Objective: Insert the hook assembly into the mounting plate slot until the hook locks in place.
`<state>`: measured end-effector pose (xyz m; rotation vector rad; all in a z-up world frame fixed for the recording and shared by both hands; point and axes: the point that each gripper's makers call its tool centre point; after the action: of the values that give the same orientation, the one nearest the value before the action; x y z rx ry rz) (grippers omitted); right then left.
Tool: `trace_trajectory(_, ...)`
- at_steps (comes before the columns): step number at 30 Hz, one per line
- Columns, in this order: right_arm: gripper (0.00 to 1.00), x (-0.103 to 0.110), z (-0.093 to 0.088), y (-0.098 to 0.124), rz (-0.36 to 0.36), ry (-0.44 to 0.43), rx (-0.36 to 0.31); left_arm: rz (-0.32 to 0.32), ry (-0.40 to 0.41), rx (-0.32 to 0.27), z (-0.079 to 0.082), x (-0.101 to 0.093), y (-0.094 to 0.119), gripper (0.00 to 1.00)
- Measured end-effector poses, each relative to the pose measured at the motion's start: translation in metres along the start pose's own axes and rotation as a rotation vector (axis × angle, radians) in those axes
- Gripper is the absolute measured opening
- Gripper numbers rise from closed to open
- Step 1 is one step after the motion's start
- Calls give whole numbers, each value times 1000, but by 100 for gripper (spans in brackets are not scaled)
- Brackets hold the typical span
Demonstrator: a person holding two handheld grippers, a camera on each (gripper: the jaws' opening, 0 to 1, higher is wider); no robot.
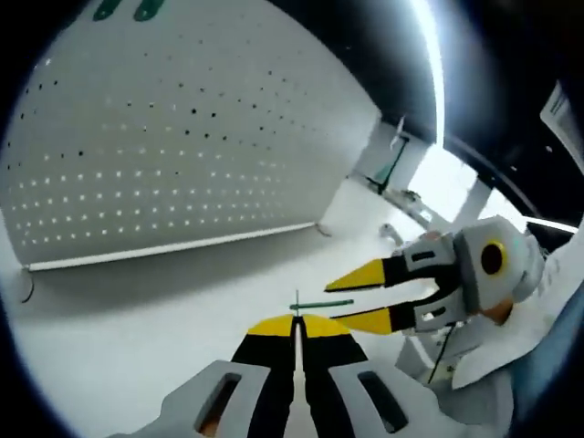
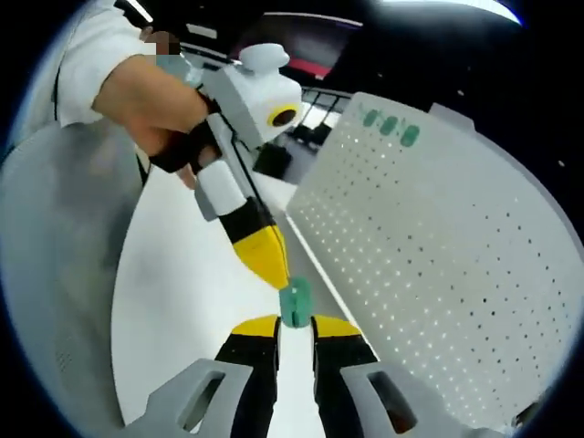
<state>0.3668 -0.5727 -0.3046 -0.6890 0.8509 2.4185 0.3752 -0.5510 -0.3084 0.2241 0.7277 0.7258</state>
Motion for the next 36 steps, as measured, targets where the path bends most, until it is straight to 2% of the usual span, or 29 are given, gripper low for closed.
trace_trajectory(9, 5, 5, 7, 0, 16, 89, -14, -29, 34, 14, -4, -8, 3, 1)
trace_trajectory(20, 1, 5, 8, -2, 16, 94, -19, -52, 65, 17, -5, -12, 5, 1)
trace_trajectory(25, 1, 1, 13, -4, 0, 61, -26, -51, 68, -16, 0, -11, 8, 1)
trace_trajectory(31, 1, -5, 21, -4, -19, 6, -38, -42, -24, -74, 8, -12, 15, 2)
trace_trajectory(36, 1, -9, 27, -4, -47, -39, -42, -19, -109, -122, 13, -10, 25, 10)
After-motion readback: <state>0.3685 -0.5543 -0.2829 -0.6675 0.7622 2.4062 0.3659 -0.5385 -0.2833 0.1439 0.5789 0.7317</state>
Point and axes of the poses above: the point that each gripper's makers call its tool centre point, and the gripper's own axes: y roughly backward along the fingers, x roughly to its left, z roughly out of its top, and after that the axes turned 7 degrees about y, right-handed
